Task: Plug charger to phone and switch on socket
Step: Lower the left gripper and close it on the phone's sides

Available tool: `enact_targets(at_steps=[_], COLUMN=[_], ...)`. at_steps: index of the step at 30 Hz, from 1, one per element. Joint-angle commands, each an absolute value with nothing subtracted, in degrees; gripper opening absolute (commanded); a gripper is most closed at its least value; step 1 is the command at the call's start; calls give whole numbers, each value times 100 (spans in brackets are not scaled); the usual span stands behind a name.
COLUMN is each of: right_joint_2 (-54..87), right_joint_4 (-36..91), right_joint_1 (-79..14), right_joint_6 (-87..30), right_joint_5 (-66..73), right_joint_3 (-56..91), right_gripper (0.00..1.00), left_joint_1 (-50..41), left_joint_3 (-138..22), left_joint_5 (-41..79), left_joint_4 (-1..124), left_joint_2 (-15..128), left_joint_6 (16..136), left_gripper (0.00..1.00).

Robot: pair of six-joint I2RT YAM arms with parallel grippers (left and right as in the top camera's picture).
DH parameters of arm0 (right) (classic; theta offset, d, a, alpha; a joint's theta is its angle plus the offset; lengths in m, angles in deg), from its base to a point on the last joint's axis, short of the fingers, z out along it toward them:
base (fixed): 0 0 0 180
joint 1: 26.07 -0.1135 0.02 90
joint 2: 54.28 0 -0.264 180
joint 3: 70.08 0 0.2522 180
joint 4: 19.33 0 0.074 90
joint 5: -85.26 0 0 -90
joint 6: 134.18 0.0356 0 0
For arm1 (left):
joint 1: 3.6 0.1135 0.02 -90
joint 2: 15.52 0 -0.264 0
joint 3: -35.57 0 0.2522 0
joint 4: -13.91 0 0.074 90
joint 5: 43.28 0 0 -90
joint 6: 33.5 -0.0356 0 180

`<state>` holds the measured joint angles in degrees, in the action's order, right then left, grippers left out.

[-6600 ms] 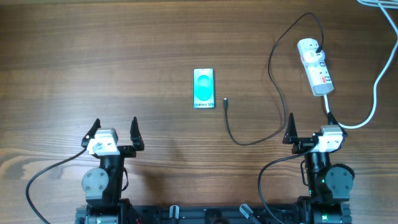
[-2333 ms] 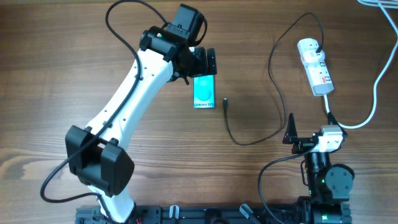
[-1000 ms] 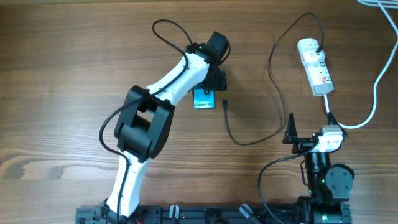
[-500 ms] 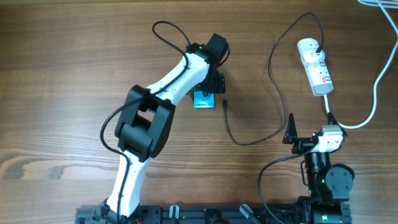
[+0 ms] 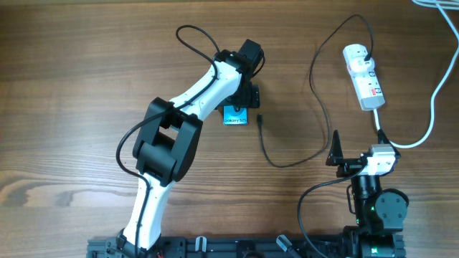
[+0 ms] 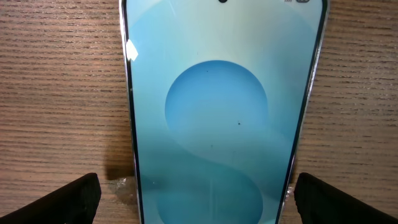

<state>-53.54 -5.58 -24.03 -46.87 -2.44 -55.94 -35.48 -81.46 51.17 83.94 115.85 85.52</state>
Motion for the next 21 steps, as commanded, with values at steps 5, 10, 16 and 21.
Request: enact_targets(at_steps=[5, 10, 16, 21], right_joint_2=[-5400, -5400, -5400, -5400], right_joint_4=[-571, -571, -571, -571], right_joint_1=[-2375, -2375, -2375, -2375], right_joint_6=[-4718, -4718, -4716, -4718], right_joint_5=[-320, -320, -320, -320], right_joint_3=[-5601, -5601, -5601, -5601], right_gripper=[100, 100, 100, 100], left_joint_1=[-3526, -3520, -3522, -3520], left_joint_3=[-8117, -8117, -8117, -8117], left_joint_5=[5047, 4953, 4953, 4955], left_joint_4=[8381, 8361, 8359, 8357], left_joint_2=[11886, 11886, 11886, 11886], left_joint_6=[8545, 8545, 8545, 8545], left_gripper=[100, 100, 99, 83])
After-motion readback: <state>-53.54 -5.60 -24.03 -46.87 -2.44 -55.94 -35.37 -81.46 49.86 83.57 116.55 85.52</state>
